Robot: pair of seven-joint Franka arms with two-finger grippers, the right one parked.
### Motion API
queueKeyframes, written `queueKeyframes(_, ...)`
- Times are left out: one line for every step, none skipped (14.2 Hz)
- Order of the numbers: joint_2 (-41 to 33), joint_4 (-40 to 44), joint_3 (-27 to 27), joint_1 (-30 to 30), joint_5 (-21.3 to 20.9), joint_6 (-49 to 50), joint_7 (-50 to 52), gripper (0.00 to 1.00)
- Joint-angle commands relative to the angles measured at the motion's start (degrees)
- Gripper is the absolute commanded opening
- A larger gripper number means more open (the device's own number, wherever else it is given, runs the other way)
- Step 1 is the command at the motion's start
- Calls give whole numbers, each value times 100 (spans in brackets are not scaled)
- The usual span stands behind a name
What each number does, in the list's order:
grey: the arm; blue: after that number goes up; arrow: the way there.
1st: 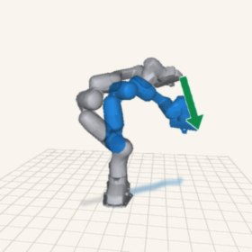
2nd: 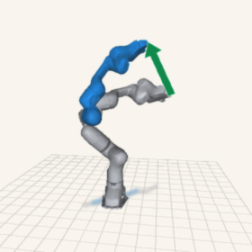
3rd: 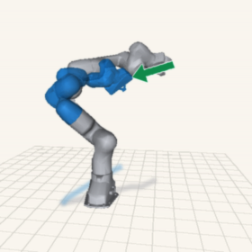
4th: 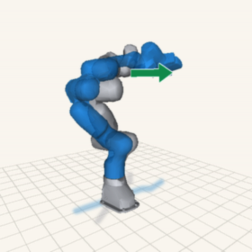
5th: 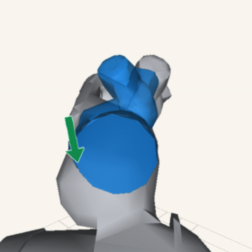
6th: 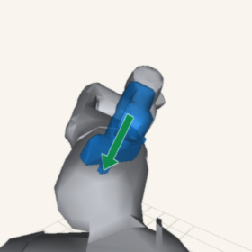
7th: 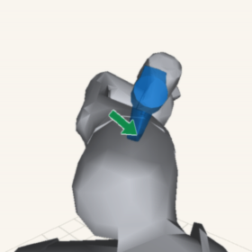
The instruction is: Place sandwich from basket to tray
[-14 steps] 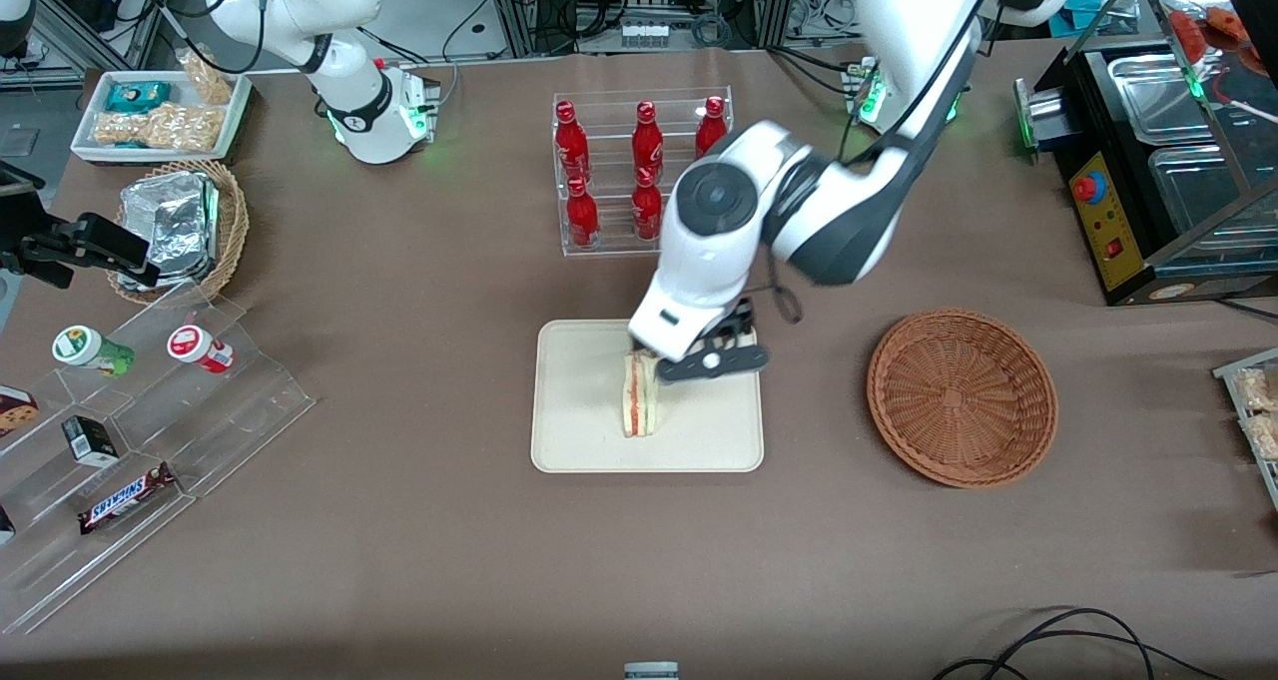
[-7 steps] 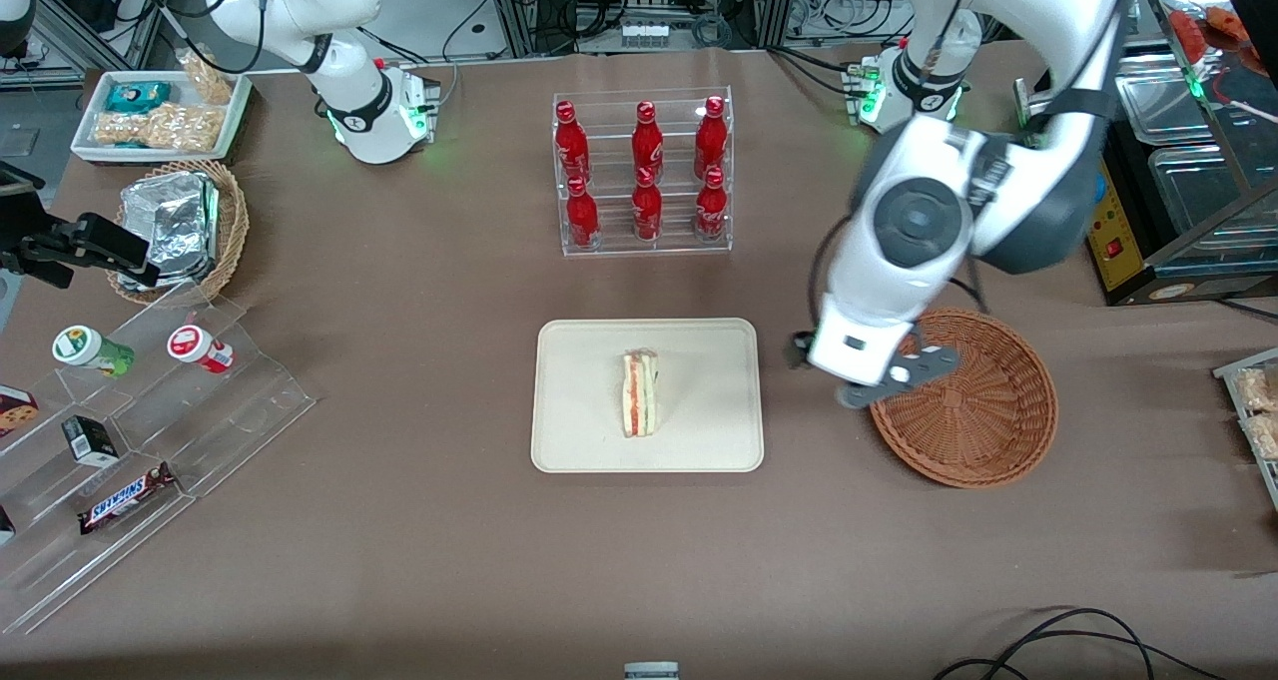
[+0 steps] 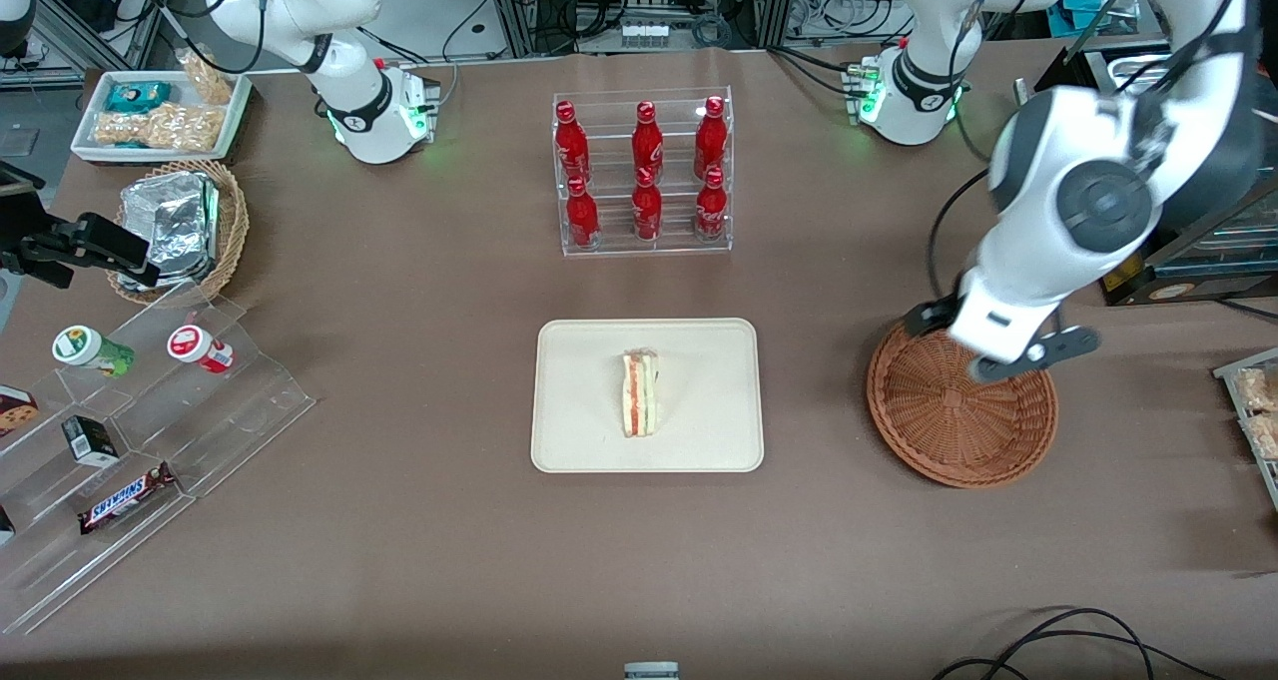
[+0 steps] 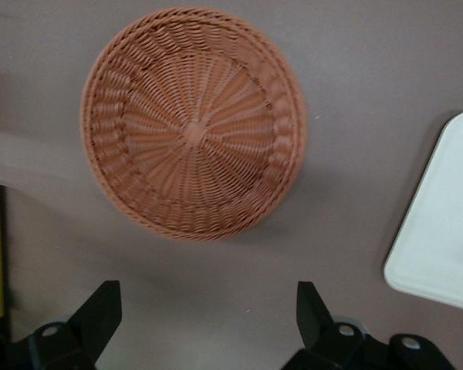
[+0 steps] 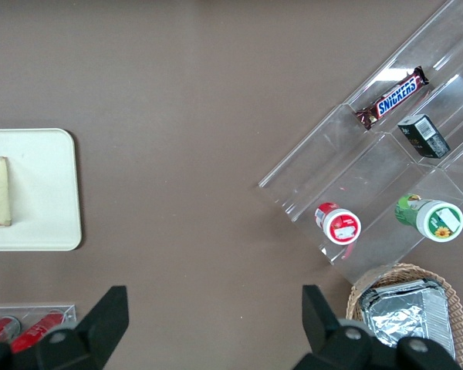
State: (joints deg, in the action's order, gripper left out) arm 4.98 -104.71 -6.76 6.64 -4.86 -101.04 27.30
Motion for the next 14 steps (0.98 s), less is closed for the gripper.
queueKeyframes(-638, -366, -1, -389, 239, 214, -871, 100)
queueKeyframes(-734, -314, -1, -470, 353, 320, -1319, 100)
queueKeyframes(-805, -304, -1, -575, 380, 382, -1767, 100)
queueKeyframes(-884, -296, -1, -663, 381, 426, -2172, 100)
queueKeyframes(-928, -261, 8, -690, 389, 462, -2559, 100)
queueKeyframes(-920, -147, 25, -690, 372, 471, -2824, 100)
queueKeyframes(-876, -15, 60, -690, 363, 462, -2922, 100)
queueKeyframes(-841, 125, 182, -647, 337, 436, -2932, 100)
queueKeyframes(-789, 240, 332, -594, 337, 409, -2940, 100)
queueKeyframes(-771, 363, 481, -472, 337, 409, -2967, 100)
queueKeyframes(-744, 433, 596, -436, 380, 409, -2976, 100)
queueKeyframes(-735, 469, 614, -427, 389, 418, -2967, 100)
queueKeyframes(-735, 469, 614, -427, 389, 418, -2967, 100)
queueKeyframes(-718, 478, 614, -427, 389, 409, -2958, 100)
